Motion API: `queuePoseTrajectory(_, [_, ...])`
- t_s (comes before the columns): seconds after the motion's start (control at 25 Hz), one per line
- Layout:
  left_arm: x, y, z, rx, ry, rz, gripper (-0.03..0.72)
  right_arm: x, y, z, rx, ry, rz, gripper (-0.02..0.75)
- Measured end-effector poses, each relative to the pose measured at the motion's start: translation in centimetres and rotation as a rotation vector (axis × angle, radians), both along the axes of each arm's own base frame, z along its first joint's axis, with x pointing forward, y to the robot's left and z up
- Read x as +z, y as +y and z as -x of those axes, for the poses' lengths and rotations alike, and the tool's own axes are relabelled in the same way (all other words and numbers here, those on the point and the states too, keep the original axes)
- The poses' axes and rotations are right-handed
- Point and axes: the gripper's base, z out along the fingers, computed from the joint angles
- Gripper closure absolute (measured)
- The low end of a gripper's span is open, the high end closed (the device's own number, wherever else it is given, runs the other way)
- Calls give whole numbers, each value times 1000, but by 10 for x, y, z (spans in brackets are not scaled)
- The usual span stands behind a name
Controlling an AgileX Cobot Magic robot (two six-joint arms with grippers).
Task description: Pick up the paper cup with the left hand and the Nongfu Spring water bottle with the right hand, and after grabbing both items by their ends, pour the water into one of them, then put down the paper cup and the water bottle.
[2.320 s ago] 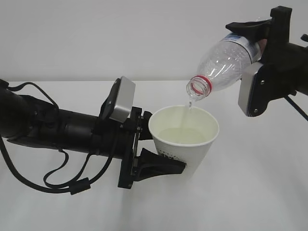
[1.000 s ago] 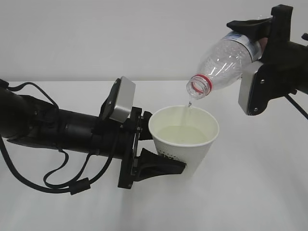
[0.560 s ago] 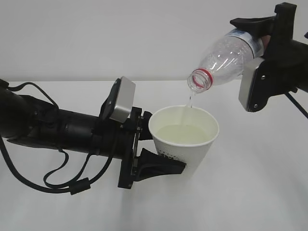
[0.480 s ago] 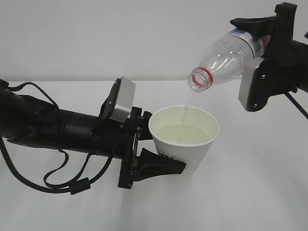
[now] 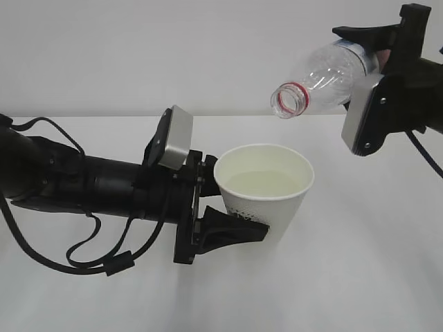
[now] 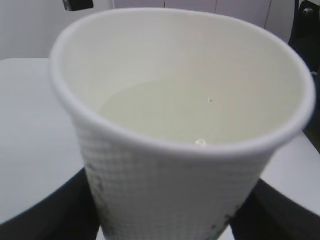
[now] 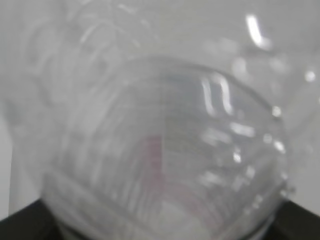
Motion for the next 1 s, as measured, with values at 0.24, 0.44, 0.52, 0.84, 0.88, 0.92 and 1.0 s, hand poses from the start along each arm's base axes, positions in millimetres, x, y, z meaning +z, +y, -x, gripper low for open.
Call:
queuePoseTrajectory(0.24, [0, 0, -1, 8, 2, 2, 171, 0, 0, 0, 1, 30, -57, 234])
queuePoseTrajectory(0.44, [0, 0, -1, 8, 2, 2, 171, 0, 0, 0, 0, 58, -107, 234])
queuePoseTrajectory(0.52, [0, 0, -1, 8, 2, 2, 171, 0, 0, 0, -1, 77, -140, 234])
queuePoseTrajectory(0.84, [0, 0, -1, 8, 2, 2, 171, 0, 0, 0, -4, 150, -272, 234])
queuePoseTrajectory(0.88, [0, 0, -1, 8, 2, 2, 171, 0, 0, 0, -4, 156, -283, 235])
queuePoseTrajectory(0.92, [0, 0, -1, 8, 2, 2, 171, 0, 0, 0, -4, 162, -294, 234])
queuePoseTrajectory(1.0, [0, 0, -1, 8, 2, 2, 171, 0, 0, 0, -5, 178, -321, 235])
